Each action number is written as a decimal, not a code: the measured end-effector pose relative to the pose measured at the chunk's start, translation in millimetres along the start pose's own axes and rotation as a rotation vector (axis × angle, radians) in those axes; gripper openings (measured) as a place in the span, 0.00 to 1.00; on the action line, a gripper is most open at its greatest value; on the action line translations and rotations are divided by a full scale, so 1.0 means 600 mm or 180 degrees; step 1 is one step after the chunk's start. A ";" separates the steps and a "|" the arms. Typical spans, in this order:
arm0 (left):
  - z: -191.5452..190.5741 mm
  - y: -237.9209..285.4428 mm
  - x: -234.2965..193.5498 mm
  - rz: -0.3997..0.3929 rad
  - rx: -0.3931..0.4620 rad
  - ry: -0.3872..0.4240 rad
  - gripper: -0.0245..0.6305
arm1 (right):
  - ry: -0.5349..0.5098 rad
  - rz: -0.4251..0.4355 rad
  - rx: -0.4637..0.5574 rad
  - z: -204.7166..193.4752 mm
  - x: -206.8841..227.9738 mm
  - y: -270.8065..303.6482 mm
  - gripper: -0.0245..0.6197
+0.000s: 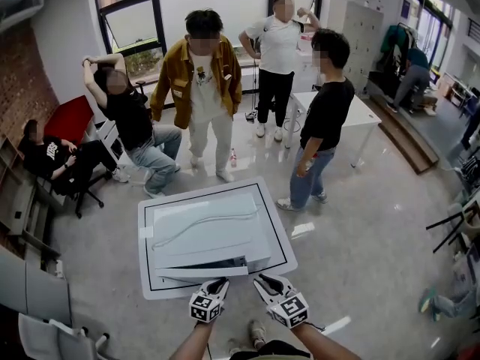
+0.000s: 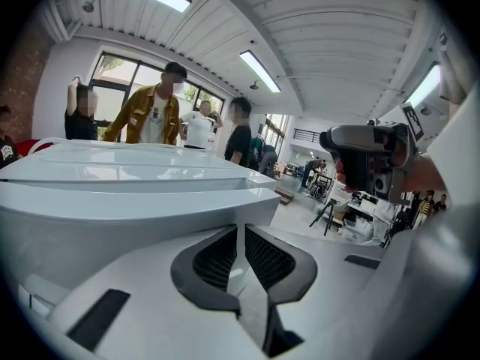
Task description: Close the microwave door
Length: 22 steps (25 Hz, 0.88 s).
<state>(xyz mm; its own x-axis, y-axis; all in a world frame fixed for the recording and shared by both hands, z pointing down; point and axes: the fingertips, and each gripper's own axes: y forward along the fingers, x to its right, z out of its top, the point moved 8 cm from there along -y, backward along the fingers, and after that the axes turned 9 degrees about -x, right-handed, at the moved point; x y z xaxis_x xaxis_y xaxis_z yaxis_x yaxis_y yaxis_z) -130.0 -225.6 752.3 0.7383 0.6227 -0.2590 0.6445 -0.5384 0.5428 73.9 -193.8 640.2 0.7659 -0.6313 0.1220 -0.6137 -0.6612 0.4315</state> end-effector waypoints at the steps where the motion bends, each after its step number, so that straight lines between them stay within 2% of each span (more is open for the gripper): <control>1: 0.002 0.002 -0.001 0.0005 0.0004 -0.0011 0.10 | -0.0003 -0.0007 -0.0005 0.000 0.004 0.001 0.15; 6: 0.013 0.013 -0.016 0.0083 0.0051 -0.0074 0.10 | 0.0008 -0.0019 -0.0018 0.000 0.015 0.009 0.15; 12: 0.016 0.031 -0.016 0.0059 0.0014 -0.0004 0.07 | 0.0011 -0.0038 -0.0035 0.001 0.031 0.012 0.15; 17: 0.019 0.035 -0.014 0.0164 0.0000 0.0128 0.05 | 0.0015 -0.0047 -0.0056 0.005 0.044 0.013 0.15; 22: 0.019 0.036 -0.021 0.0182 0.0004 0.0154 0.05 | 0.0017 -0.0030 -0.0079 0.002 0.043 0.023 0.15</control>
<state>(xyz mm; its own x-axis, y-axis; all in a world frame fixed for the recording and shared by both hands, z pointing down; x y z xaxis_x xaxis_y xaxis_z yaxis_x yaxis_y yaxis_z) -123.0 -251.7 758.2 0.7635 0.6176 -0.1888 0.6018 -0.5745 0.5548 85.2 -219.8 648.2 0.7726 -0.6229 0.1227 -0.6016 -0.6568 0.4546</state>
